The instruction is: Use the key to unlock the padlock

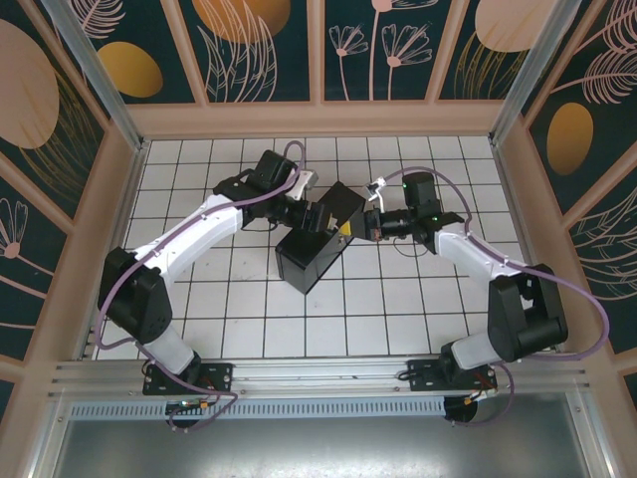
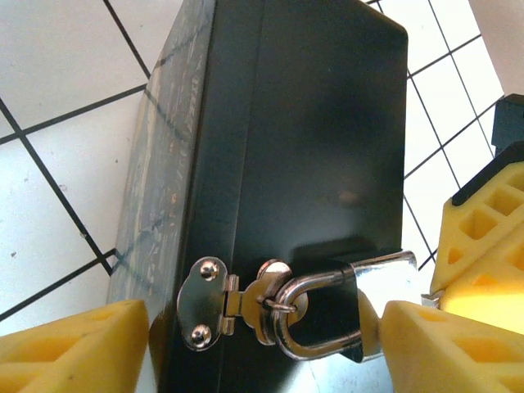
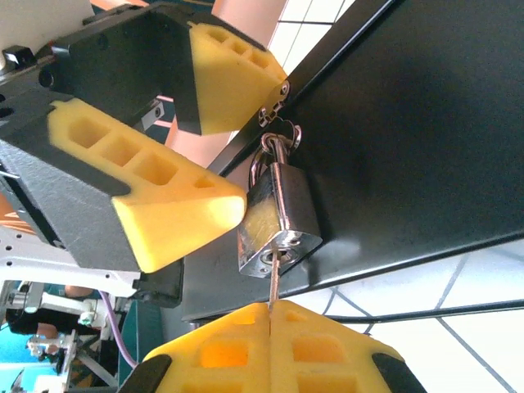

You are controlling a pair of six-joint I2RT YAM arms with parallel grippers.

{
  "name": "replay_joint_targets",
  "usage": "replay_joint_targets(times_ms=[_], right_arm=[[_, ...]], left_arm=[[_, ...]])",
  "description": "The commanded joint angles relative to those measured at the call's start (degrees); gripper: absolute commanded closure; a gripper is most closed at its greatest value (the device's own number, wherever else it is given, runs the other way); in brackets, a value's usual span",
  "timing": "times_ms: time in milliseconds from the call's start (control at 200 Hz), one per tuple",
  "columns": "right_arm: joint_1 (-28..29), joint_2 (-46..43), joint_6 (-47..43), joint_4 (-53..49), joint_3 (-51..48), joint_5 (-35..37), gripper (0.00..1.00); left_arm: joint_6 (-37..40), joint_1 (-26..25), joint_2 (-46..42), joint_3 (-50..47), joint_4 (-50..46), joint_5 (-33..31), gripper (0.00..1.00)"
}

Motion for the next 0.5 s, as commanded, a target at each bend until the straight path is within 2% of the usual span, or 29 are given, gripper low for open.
replay_joint_targets(times_ms=[0, 135, 250, 495], right_arm=[[0.29, 0.79, -5.58, -2.18, 4.18, -2.76, 1.00], [0.77, -0.24, -5.41, -1.24, 2.96, -3.68, 1.00], [1.12, -0.43, -4.85, 0.37, 1.53, -5.29, 1.00], [2.79, 0.07, -4.27, -1.55, 2.20, -4.20, 1.00]], left_arm=[[1.37, -0.10, 1.43, 0.13, -3.01, 3.20, 0.20], [1.41, 0.16, 1.97, 1.63, -3.72, 4.45, 0.19], [3.24, 0.27, 2.71, 2.07, -5.50, 2.40, 0.20], [4.59, 0.64, 4.75, 3.38, -4.71, 1.05, 0.21]])
